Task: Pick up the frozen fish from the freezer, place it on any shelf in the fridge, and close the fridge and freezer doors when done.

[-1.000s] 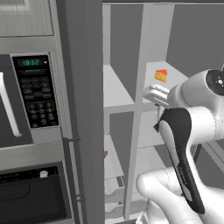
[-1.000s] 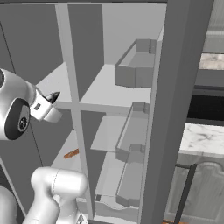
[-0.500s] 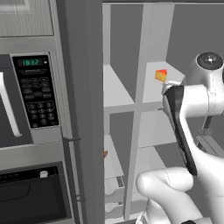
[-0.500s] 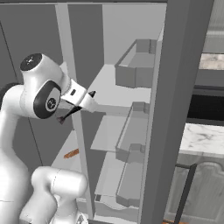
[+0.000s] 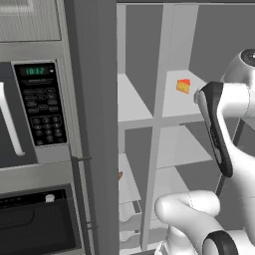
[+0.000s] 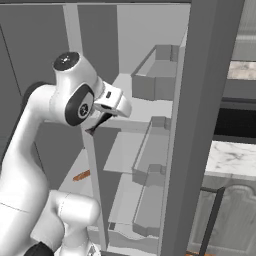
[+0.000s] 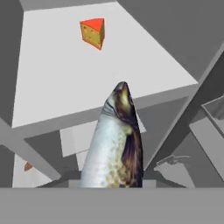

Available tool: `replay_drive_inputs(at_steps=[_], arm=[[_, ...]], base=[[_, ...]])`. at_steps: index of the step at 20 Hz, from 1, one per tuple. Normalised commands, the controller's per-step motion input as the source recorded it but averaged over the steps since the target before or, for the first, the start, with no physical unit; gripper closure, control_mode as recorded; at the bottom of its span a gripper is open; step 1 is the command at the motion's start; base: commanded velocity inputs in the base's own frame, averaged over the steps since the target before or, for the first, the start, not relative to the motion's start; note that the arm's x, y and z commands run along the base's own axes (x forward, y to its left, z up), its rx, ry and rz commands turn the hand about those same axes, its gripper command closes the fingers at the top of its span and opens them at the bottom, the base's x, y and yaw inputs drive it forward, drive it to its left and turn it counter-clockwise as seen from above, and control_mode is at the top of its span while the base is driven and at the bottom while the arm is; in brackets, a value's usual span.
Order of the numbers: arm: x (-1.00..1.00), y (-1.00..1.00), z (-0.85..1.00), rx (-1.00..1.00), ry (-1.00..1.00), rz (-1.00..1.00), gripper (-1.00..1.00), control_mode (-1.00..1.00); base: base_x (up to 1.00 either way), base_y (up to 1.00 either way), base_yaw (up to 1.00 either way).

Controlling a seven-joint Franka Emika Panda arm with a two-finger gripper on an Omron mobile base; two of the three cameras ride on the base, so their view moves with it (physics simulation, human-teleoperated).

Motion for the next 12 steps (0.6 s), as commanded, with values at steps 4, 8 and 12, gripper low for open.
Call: replay_drive_inputs(at_steps=[4, 8, 12], arm=[[0.74, 0.0, 0.0, 0.11, -0.04, 0.17, 1.0, -1.0], [0.82, 0.0, 0.0, 0.03, 0.0, 0.16, 1.0, -1.0], [0.59, -0.12, 0.0, 0.0, 0.05, 0.09, 1.0, -1.0]], base=[[0.0, 0.0, 0.0], [0.0, 0.0, 0.0], [0.0, 0.0, 0.0]])
